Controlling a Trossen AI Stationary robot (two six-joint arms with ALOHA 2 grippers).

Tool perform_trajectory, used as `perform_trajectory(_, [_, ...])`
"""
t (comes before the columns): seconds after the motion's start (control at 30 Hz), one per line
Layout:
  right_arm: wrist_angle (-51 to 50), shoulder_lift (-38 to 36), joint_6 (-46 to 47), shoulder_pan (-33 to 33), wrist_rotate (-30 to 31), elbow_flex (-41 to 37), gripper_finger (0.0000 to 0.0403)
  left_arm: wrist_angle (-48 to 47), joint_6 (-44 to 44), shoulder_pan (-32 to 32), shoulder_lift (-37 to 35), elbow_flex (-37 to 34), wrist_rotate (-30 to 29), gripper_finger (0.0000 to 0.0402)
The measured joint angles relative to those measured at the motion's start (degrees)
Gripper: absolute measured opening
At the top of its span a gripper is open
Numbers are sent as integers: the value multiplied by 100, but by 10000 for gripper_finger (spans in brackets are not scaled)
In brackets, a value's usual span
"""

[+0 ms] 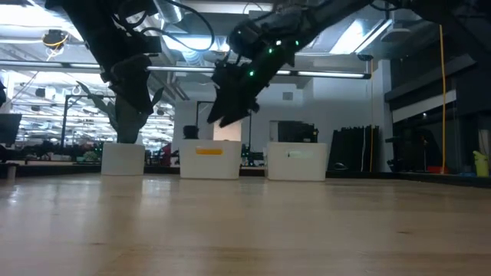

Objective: Pick and place medicine bottles into bin by pill shape (circle, oval)
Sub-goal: Return to Home Position

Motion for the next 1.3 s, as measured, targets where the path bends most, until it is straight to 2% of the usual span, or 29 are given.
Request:
perform_trajectory(0.17, [-1949, -176, 265, 234, 17, 605, 310, -20, 28, 2, 2, 0, 10, 244])
perform_trajectory(0.3, [-3171, -523, 122, 576, 44, 651, 310, -58, 42, -9, 4, -2, 34, 244])
perform_trajectory(0.4, [-4052, -825, -105, 820, 477, 645, 310, -50, 44, -9, 4, -2, 37, 244])
perform_trajectory(0.47, [-4795, -1063, 295, 960, 696, 636, 310, -44, 44, -9, 4, -1, 44, 244])
perform_trajectory(0.53, [-5128, -1357, 779, 1134, 978, 449, 310, -44, 44, -9, 4, -2, 49, 244])
perform_trajectory(0.6, [-5227, -1739, 834, 1327, 1289, 120, 310, -72, -121, -11, 4, -2, 128, 244])
perform_trajectory(0.67, [-5207, -2268, 794, 1522, 1350, -325, 310, -255, -151, -21, 4, -1, 424, 244])
perform_trajectory(0.83, [-4129, -3916, 1863, 1967, 1392, -2008, 310, -588, -305, -75, -365, -2, 467, 244])
perform_trajectory(1.1, [-119, -6703, 2216, 2533, 1221, -5378, 310, -499, -599, -685, -1633, -2, -302, 244])
perform_trajectory(1.3, [2857, -7937, 1761, 2792, 1205, -7679, 310, -323, -730, -1414, -2228, -2, -965, 244])
